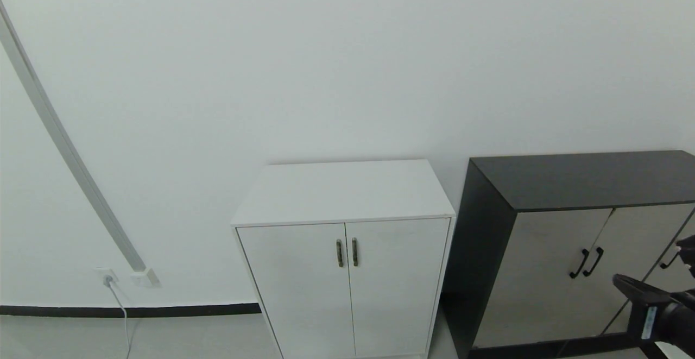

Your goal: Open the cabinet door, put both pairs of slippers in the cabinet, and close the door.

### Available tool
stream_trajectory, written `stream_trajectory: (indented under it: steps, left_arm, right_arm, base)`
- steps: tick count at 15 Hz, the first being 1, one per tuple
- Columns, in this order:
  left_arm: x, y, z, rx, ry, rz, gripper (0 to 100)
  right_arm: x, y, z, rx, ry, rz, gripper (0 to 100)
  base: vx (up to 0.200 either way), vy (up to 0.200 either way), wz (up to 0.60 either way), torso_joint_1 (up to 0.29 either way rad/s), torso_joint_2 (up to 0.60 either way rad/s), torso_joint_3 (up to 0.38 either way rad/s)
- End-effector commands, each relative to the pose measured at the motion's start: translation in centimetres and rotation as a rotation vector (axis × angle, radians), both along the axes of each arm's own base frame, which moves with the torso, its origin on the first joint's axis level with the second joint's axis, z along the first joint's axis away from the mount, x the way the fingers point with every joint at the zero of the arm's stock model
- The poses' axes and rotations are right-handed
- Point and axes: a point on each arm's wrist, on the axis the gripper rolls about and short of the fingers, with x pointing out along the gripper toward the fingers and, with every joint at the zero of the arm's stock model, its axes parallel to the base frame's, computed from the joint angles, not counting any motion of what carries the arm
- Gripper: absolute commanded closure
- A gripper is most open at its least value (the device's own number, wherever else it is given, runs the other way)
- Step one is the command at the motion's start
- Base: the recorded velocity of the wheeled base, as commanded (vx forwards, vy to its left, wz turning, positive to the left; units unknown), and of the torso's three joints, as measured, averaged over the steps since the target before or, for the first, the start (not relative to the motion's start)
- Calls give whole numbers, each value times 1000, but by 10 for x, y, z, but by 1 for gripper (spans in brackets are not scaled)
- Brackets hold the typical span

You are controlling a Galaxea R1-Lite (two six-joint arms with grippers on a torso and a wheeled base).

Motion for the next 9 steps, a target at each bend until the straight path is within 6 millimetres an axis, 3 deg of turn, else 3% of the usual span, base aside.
stream_trajectory:
  steps: [1, 5, 9]
  left_arm:
    - [0, 0, 0, 0, 0, 0, 100]
    - [0, 0, 0, 0, 0, 0, 100]
    - [0, 0, 0, 0, 0, 0, 100]
  right_arm:
    - [-34, -10, 5, 14, -61, -13, 100]
    - [-70, -18, 9, 15, -59, -8, 100]
    - [-105, -25, 0, 28, -78, 25, 100]
  base:
    - [0, 0, 0, 0, 0, 0]
    - [0, 0, 0, 0, 0, 0]
    - [0, 0, 0, 0, 0, 0]
